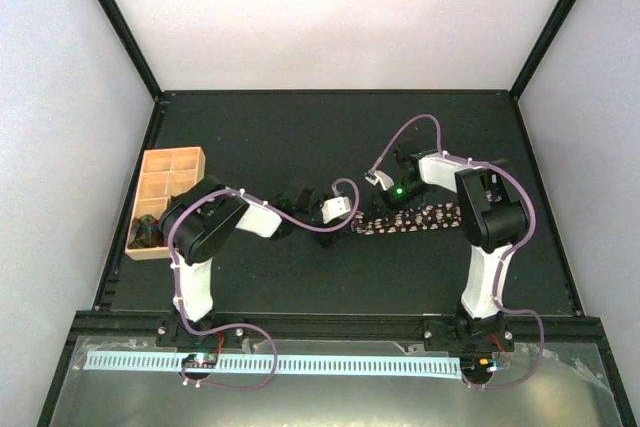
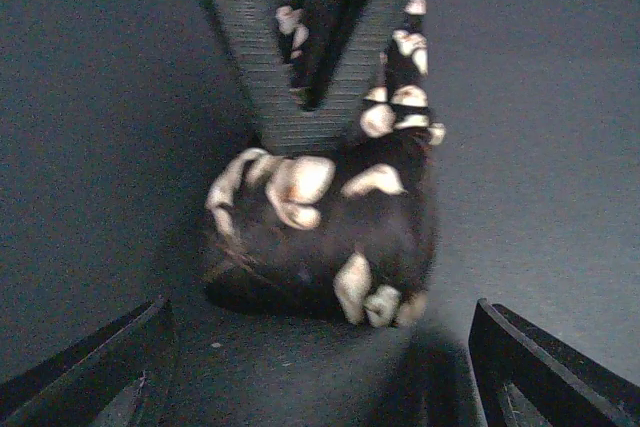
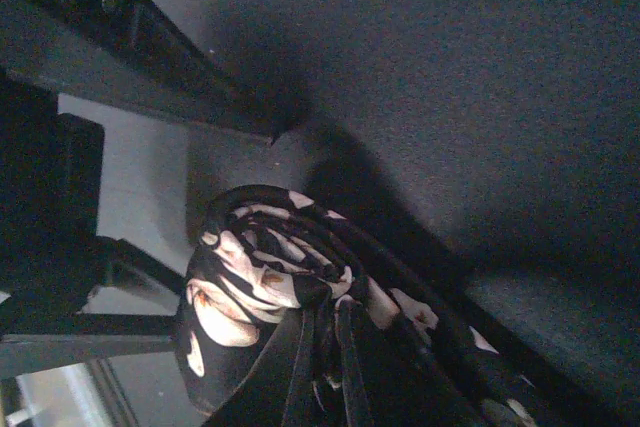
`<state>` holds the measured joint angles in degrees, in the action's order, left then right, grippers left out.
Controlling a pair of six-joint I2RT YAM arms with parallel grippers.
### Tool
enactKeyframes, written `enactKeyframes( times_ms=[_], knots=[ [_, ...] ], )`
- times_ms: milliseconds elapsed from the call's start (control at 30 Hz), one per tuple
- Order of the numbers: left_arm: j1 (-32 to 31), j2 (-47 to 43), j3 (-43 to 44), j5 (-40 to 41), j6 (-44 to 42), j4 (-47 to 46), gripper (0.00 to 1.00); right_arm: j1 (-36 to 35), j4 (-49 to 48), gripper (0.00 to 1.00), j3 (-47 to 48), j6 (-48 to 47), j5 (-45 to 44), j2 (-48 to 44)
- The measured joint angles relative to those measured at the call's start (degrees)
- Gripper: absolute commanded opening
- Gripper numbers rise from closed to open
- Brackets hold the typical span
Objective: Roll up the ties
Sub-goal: Roll the tie at the center of the board.
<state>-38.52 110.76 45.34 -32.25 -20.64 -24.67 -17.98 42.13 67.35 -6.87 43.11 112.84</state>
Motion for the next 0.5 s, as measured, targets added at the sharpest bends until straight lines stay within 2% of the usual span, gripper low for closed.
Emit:
enactKeyframes(
  times_ms=[200,300,467,500],
  knots=[
    [-0.7,1.8,-0.3,-3.8,1.2,-3.8,0.82,0.0,-1.5,0.02,-1.6,-2.5,-4.4,-1.9],
    [-1.3,4.7,2.3,-4.2,2.1,-6.0,0.77,0.0,-2.3,0.02,-1.9,-2.7,-5.4,-2.0],
    [-2.1,7.8,5.2,-3.7,3.4,-8.4,0.51,0.0,-2.9,0.03,-2.2,-2.1,-5.5,-2.2],
    [-2.3,7.8,5.2,-3.4,3.4,-8.3,0.47,0.0,-2.9,0.08,-2.2,-2.0,-5.5,-2.2]
  ],
)
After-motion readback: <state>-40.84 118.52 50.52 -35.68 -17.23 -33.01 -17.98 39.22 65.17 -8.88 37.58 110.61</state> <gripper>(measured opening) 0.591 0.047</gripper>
